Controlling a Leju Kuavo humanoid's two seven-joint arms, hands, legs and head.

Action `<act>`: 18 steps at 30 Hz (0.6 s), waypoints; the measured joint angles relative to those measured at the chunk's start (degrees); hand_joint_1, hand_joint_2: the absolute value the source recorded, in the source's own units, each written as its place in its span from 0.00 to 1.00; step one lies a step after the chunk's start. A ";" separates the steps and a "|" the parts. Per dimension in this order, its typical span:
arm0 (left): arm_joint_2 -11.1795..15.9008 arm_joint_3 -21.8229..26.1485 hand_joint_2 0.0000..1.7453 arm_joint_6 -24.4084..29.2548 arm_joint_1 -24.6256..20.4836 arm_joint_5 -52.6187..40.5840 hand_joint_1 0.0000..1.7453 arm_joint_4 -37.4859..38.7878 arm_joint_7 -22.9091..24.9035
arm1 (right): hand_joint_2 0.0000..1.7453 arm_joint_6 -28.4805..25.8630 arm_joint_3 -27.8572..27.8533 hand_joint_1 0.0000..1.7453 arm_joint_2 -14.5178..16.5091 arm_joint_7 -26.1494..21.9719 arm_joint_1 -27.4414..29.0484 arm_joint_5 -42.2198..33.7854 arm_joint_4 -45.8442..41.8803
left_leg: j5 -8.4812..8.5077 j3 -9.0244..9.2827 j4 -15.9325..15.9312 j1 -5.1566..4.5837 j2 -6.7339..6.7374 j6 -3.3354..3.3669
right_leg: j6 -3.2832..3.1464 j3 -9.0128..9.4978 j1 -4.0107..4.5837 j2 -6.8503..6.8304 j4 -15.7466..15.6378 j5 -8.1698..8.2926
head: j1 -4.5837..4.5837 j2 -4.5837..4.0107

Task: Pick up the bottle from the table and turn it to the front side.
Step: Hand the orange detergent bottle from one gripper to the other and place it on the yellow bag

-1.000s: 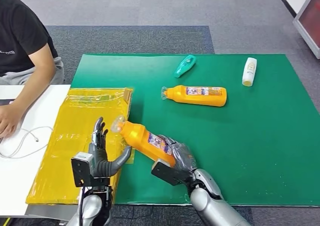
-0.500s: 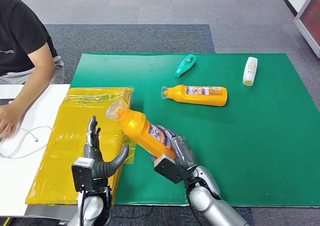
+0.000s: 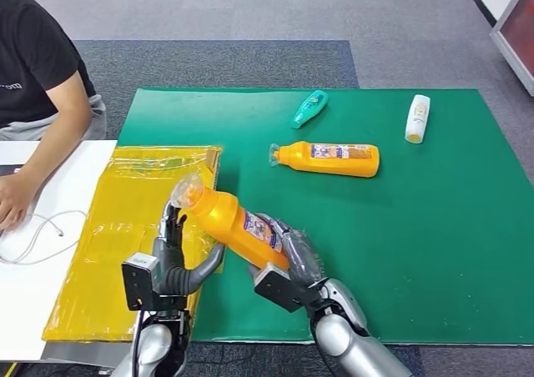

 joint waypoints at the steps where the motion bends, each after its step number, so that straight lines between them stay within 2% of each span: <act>1: 0.08 -0.21 1.00 -0.92 -0.08 0.38 0.00 -0.17 0.01 | 1.00 -0.41 0.04 0.75 -0.01 0.17 0.11 0.39 0.08 | 0.00 0.00 0.00 0.00 0.00 0.00 | 0.00 0.00 0.00 0.00 0.00 0.00 | 0.00 0.00; 4: 0.26 -1.01 1.00 -2.75 -0.33 0.79 0.00 -1.15 0.31 | 1.00 -1.59 0.10 0.77 -0.04 0.72 0.35 1.23 0.87 | 0.00 -0.02 0.00 0.00 0.00 0.00 | 0.00 -0.01 0.00 0.00 0.00 0.00 | 0.00 0.00; 9: 0.46 -1.56 1.00 -4.05 -0.82 1.39 0.00 -1.56 1.55 | 1.00 -1.85 0.10 0.64 -0.05 0.46 0.54 1.92 2.61 | 0.00 -0.03 0.00 0.00 0.00 0.00 | 0.00 -0.03 0.00 0.00 0.00 0.00 | 0.00 0.00; 18: 0.59 -2.39 1.00 -7.18 -1.10 3.69 0.00 -1.88 3.32 | 1.00 -1.71 0.72 0.54 0.09 0.86 0.71 2.97 4.04 | 0.01 -0.04 0.00 0.00 0.00 -0.01 | 0.00 -0.03 0.00 -0.01 0.00 0.00 | 0.00 0.00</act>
